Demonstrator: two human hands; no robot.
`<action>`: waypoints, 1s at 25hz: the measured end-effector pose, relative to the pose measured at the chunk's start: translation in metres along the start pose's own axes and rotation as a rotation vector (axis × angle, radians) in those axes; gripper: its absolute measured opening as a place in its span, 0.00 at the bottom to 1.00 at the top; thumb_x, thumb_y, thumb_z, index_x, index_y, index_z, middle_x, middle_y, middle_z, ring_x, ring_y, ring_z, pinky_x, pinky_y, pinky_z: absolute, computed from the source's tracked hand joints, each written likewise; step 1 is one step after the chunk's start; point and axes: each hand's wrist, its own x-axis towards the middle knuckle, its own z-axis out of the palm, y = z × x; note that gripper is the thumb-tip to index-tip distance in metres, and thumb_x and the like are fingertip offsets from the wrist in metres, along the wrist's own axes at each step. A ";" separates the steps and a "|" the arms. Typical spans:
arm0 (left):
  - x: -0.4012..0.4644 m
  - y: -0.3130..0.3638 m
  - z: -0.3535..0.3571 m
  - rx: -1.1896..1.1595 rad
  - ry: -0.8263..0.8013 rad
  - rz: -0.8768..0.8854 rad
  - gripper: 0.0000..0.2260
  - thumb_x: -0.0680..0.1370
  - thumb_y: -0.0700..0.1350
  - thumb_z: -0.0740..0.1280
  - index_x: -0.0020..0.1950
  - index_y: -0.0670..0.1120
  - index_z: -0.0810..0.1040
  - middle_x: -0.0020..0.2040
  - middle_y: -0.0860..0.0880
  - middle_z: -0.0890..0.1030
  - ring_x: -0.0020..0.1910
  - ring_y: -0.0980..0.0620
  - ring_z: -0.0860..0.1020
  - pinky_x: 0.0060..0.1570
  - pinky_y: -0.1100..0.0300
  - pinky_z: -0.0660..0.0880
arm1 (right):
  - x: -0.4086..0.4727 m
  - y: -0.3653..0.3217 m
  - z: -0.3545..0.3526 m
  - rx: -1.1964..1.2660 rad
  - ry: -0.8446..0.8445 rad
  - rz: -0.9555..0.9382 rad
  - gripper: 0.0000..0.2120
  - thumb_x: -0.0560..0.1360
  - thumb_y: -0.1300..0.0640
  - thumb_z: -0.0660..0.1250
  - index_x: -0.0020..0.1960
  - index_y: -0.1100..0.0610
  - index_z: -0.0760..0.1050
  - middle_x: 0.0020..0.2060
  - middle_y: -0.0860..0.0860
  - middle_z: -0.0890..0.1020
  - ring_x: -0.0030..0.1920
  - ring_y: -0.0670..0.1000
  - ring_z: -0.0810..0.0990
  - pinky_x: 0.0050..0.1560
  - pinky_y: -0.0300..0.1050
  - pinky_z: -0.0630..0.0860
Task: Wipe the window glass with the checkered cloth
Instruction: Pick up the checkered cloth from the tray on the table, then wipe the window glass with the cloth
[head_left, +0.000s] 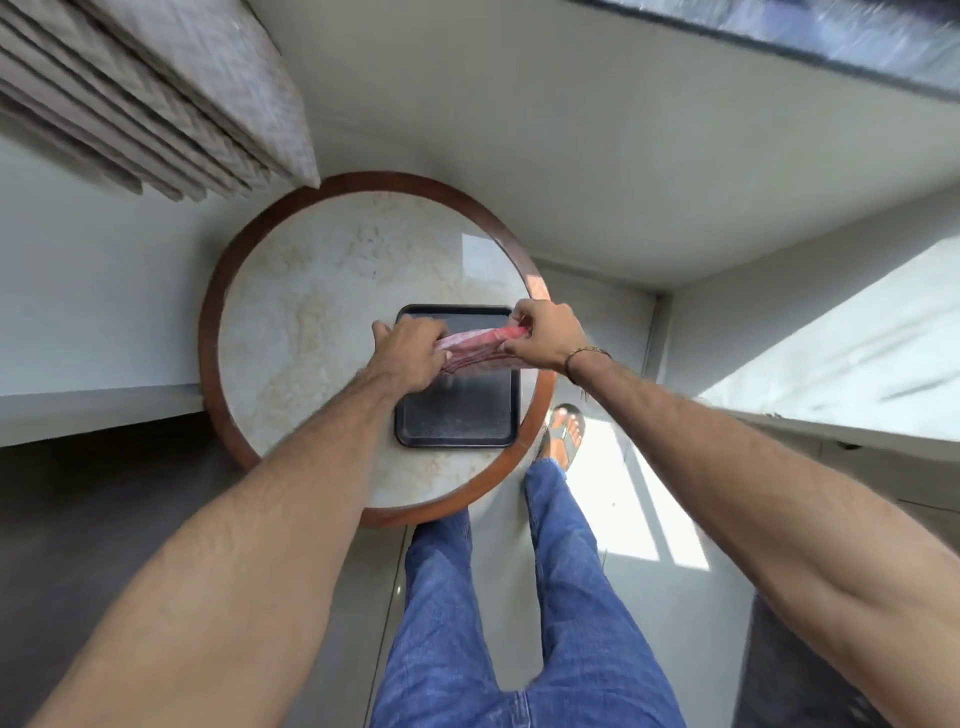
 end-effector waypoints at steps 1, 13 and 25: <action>-0.004 0.010 -0.028 -0.031 0.004 0.019 0.10 0.83 0.47 0.66 0.62 0.49 0.82 0.60 0.47 0.84 0.65 0.43 0.76 0.60 0.47 0.62 | -0.007 -0.008 -0.024 0.046 0.051 -0.008 0.07 0.72 0.57 0.76 0.43 0.53 0.77 0.41 0.53 0.81 0.44 0.55 0.77 0.46 0.44 0.73; -0.131 0.184 -0.414 -0.803 0.155 0.563 0.10 0.84 0.41 0.68 0.61 0.36 0.81 0.48 0.45 0.84 0.45 0.52 0.81 0.50 0.61 0.77 | -0.164 -0.147 -0.382 1.433 0.059 -0.529 0.14 0.80 0.60 0.73 0.64 0.61 0.82 0.55 0.58 0.89 0.54 0.54 0.88 0.54 0.53 0.86; -0.166 0.238 -0.654 0.120 1.697 0.601 0.19 0.83 0.41 0.61 0.72 0.35 0.77 0.72 0.36 0.76 0.72 0.37 0.76 0.72 0.40 0.75 | -0.227 -0.272 -0.562 1.099 1.466 -0.534 0.13 0.71 0.55 0.80 0.52 0.60 0.87 0.36 0.45 0.85 0.30 0.37 0.79 0.25 0.20 0.69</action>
